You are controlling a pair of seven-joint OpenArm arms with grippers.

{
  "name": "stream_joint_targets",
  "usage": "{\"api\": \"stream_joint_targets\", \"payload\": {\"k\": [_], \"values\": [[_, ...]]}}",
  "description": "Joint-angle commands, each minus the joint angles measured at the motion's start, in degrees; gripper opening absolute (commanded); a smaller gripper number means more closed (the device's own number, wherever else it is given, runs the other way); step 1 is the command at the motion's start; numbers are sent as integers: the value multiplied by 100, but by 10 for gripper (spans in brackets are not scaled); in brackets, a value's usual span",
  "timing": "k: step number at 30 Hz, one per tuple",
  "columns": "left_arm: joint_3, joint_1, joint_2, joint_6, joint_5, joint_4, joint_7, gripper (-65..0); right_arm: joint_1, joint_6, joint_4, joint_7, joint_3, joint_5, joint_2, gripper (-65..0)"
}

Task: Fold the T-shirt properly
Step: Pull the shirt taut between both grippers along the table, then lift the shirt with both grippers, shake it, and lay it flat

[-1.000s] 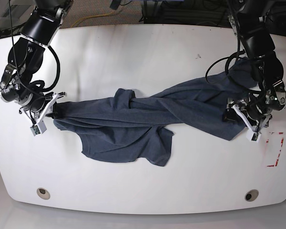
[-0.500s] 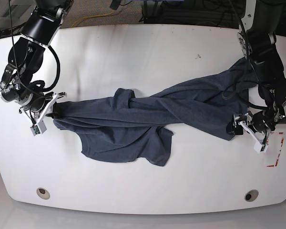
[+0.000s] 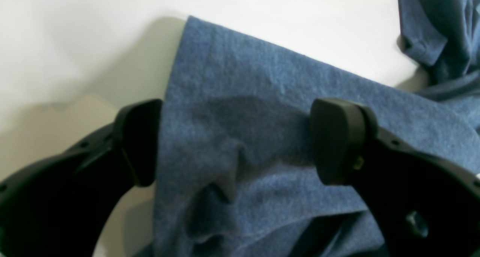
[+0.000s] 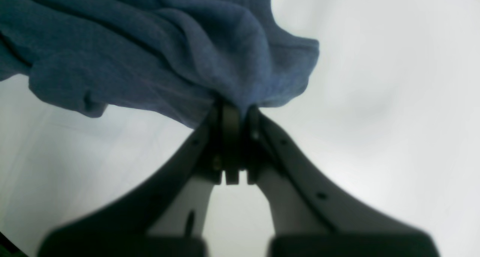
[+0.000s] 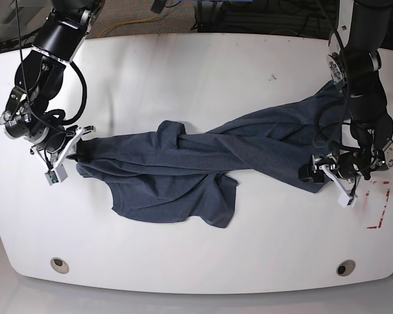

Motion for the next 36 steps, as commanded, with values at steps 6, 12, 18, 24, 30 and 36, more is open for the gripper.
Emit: {"api": "stream_joint_targets", "payload": {"k": [6, 12, 18, 24, 30, 36], "values": [[237, 46, 102, -23, -6, 75, 111, -119, 126, 6, 106, 133, 15, 71, 100, -650], [422, 37, 137, -23, -14, 93, 287, -250, 126, 6, 106, 133, 15, 71, 100, -650], [413, 28, 137, -23, 12, 93, 5, -507, 126, 6, 106, 133, 24, 71, 100, -650], [404, 46, 119, -23, 12, 392, -83, -636, 153, 6, 106, 150, 33, 62, 100, -650], [483, 512, 119, -23, 38, 1939, -47, -639, 372, 6, 106, 159, 50, 54, 108, -650], [1046, 872, -30, 157, 38, 3732, -39, -639, 873, 6, 106, 159, 50, 62, 144, -650]]}}
